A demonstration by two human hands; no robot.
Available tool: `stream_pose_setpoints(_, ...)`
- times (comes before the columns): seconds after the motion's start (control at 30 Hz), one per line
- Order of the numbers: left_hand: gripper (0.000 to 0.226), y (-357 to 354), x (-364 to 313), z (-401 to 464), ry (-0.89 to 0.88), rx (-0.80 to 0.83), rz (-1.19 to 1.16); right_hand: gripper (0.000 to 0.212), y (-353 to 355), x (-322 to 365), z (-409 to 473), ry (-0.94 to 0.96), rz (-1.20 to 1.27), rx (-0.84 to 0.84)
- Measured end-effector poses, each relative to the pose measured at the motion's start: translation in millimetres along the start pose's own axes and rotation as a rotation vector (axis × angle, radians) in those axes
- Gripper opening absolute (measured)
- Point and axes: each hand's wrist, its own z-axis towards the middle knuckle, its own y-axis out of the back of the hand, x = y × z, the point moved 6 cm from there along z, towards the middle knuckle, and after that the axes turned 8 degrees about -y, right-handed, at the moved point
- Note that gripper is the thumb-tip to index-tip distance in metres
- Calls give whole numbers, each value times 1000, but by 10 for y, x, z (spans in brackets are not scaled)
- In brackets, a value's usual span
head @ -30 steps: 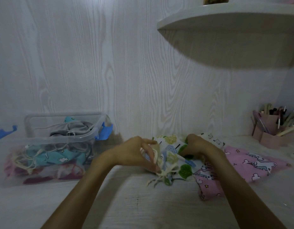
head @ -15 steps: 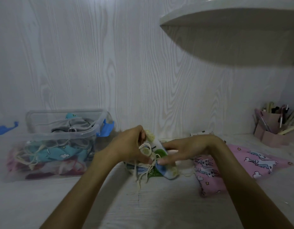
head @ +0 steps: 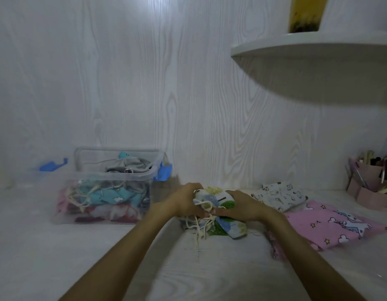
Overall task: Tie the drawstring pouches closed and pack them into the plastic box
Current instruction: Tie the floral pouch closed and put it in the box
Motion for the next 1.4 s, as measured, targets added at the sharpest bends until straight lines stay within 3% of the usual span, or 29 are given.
stream_pose_setpoints(0.1,40,55,-2,-196,15,-143,5,38,43,97,-148,35,68,-139)
stream_pose_setpoints(0.3,27,709,-262,-541,-53,-281,-32,19,551,685,-490,133,90,-250)
stream_pose_setpoints(0.5,32,2023,-413,-960,-70,-569,53,19,1194,1901,-681,400,89,-589)
stream_pose_setpoints(0.63,30,2508,-191,-1230,37,-679,321,21,1033,2539,-483,542,45,-797)
stream_pose_setpoints(0.77,33,2567,186,-1375,98,-747,471,25,617,2787,-126,609,-46,-843)
stream_pose_setpoints(0.83,37,2411,501,-1342,185,-671,541,28,367,2779,94,575,-67,-723)
stream_pose_setpoints(0.93,47,2093,1102,-1288,441,-292,491,43,-48,2637,386,459,-88,-219)
stream_pose_setpoints(0.97,50,2052,1238,-1298,468,-209,407,45,-77,2587,429,438,-86,-157)
stream_pose_setpoints(1.07,40,2053,1226,-1264,242,-214,26,41,11,2482,504,417,23,-224)
stream_pose_setpoints(1.13,46,2035,1206,-1205,177,-213,-73,43,-108,2468,590,356,-61,-115)
stream_pose_setpoints(1.23,39,1938,1329,-1143,334,-69,132,47,-303,2450,689,240,-263,63)
stream_pose_setpoints(1.4,26,1699,1634,-1124,534,190,244,48,-388,2459,769,214,-399,206)
